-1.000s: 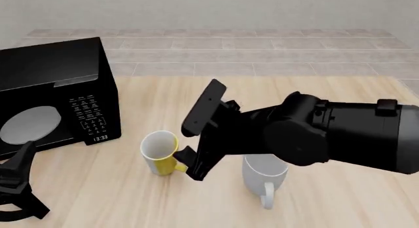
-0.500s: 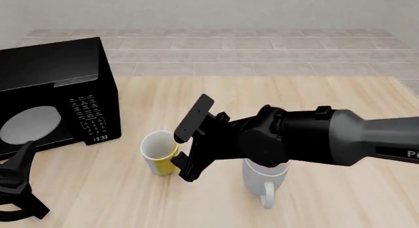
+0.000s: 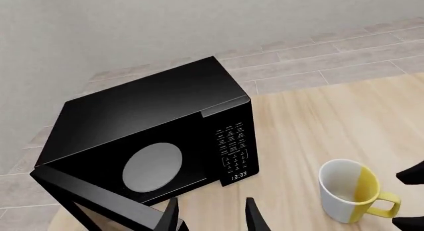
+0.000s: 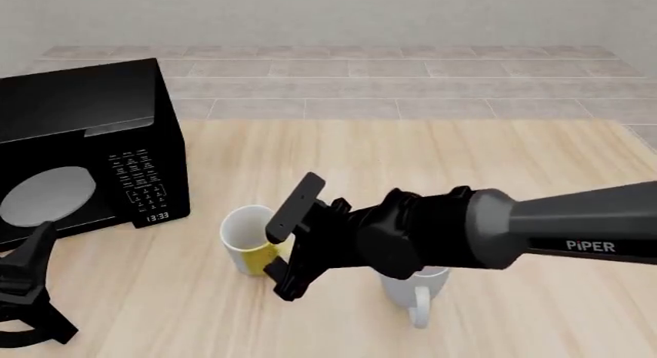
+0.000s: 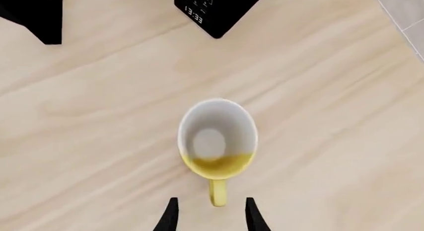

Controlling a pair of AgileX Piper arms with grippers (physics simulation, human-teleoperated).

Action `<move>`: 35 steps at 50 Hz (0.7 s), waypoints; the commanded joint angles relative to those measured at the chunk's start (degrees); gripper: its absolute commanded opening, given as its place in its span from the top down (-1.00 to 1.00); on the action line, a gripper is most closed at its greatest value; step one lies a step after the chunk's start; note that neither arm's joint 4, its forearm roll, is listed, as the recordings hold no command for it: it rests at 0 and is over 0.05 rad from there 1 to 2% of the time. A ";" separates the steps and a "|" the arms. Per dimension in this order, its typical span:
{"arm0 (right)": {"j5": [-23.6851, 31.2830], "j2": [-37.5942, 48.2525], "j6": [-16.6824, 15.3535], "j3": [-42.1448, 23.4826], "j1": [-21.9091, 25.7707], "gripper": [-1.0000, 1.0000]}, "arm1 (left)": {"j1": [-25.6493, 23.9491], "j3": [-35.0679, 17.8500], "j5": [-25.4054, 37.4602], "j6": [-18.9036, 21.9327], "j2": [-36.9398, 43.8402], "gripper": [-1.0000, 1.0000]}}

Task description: Put the yellow and white mug to the front of the white mug.

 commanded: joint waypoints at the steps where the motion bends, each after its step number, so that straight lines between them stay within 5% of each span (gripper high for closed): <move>1: -2.00 2.61 1.18 0.59 0.29 -1.00 | 0.00 0.00 0.00 0.00 0.00 -1.00; 27: -4.27 7.43 2.82 0.30 -0.53 -1.00 | 0.00 0.00 0.00 0.00 0.00 -1.00; 28: -4.25 7.20 2.94 0.38 -0.48 1.00 | 0.00 0.00 0.00 0.00 0.00 -1.00; 35: -3.62 6.25 2.48 0.55 -0.28 1.00 | 0.00 0.00 0.00 0.00 0.00 -1.00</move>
